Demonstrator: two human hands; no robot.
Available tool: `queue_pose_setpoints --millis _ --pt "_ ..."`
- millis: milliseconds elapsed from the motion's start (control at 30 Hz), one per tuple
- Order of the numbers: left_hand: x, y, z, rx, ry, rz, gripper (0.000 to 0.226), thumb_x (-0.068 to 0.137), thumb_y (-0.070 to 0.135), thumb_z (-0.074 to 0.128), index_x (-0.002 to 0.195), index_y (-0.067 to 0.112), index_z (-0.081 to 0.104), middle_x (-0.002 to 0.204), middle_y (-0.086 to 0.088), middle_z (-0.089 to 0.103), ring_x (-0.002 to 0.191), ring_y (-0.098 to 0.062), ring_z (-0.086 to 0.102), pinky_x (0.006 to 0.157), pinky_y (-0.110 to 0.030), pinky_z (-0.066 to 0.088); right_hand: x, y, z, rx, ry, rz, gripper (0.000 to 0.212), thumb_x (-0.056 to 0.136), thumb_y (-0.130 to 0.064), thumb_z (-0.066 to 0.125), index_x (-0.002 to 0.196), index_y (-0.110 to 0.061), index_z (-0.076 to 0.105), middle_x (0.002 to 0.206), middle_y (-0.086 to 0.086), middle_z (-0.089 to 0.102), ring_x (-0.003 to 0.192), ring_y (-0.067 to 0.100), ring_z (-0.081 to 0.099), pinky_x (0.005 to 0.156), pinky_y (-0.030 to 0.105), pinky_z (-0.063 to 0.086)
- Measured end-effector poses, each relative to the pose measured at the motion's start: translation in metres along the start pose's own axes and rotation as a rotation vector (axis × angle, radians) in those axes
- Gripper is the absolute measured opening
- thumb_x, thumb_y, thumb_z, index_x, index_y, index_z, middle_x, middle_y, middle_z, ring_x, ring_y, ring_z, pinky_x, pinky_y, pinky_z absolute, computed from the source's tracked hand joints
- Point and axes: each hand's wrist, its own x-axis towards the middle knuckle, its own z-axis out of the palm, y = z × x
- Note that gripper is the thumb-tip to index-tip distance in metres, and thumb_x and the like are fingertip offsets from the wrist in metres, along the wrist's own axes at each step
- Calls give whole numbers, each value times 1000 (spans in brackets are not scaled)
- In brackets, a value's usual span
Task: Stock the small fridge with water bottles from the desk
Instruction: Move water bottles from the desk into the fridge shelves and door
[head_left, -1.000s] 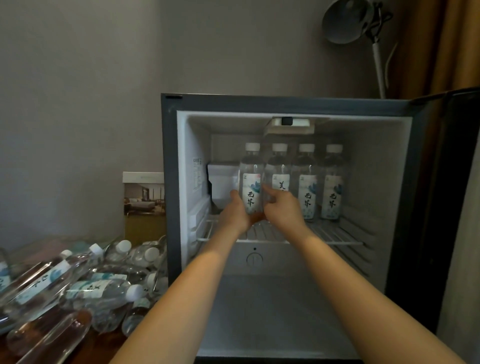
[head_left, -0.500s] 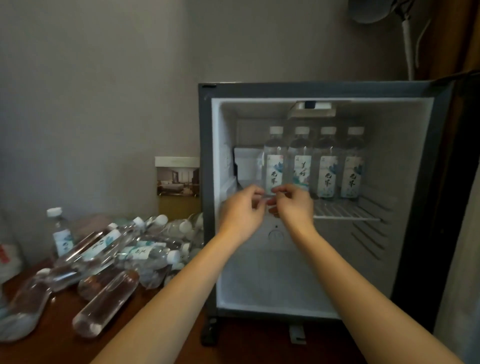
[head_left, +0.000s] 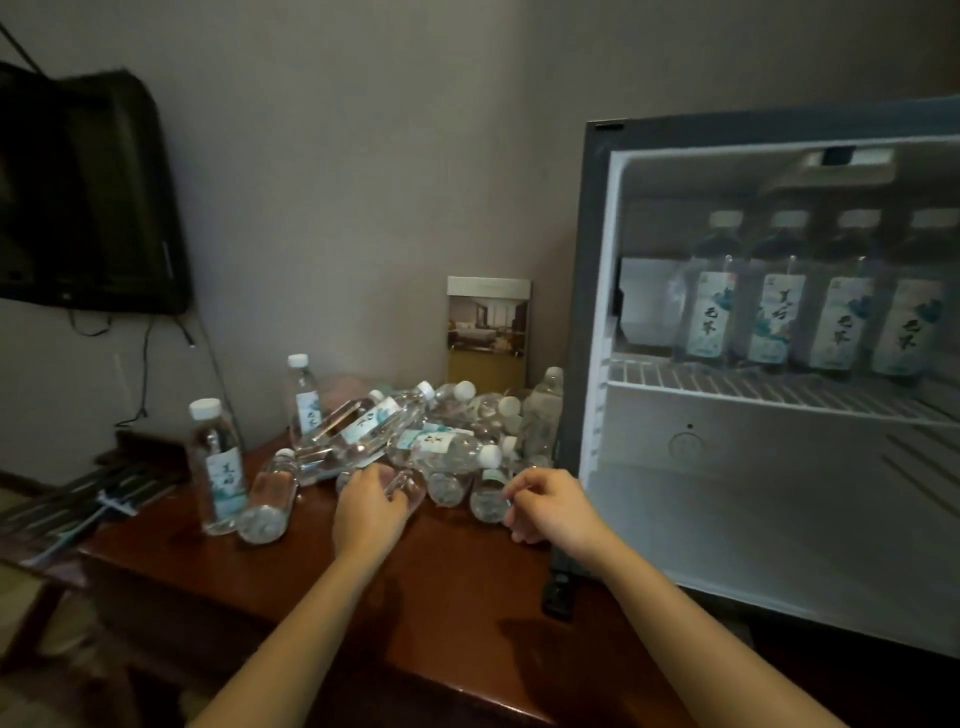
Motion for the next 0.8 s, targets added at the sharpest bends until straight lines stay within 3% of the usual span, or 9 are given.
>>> queue_pose_setpoints --millis 133,200,300,500,700,800 --pt "14 -35 0 175 -208 -117 47 87 28 56 129 10 44 127 -16 51 116 -35 50 93 -39 43 16 11 28 -72 -127 86 23 93 -3 36 94 -12 57 71 1 62 54 15 56 50 22 44" --pt "12 -50 3 155 -317 -136 52 86 35 59 129 11 42 126 -14 54 112 -32 55 87 -35 46 27 21 45 -93 -183 124 22 94 -5 36 101 -12 55 72 -1 60 54 12 54 49 21 43" --pt "7 -60 2 63 -310 -106 44 77 38 68 108 19 43 112 -7 59 94 -25 60 69 -31 44 46 35 73 -72 -192 190 21 95 -9 38 111 -15 51 75 -3 56 54 10 52 50 20 41" --pt "-1 -63 -9 58 -363 -90 50 63 37 74 97 20 41 104 0 52 89 -19 56 74 -37 49 78 44 121 160 -110 318 44 98 -27 44 137 -11 34 89 4 54 67 15 54 62 26 46" --pt "-10 -71 -18 138 -522 -17 70 69 38 73 129 23 40 112 2 39 107 -19 51 87 -31 47 85 41 145 257 -63 287 63 90 -38 57 138 -7 28 114 6 56 98 22 56 77 33 47" --pt "-14 -73 -24 69 -600 20 67 65 35 76 122 30 42 110 2 42 104 -18 52 88 -37 50 82 38 149 291 -10 281 75 82 -35 69 136 -6 26 98 -7 49 97 18 55 82 34 48"
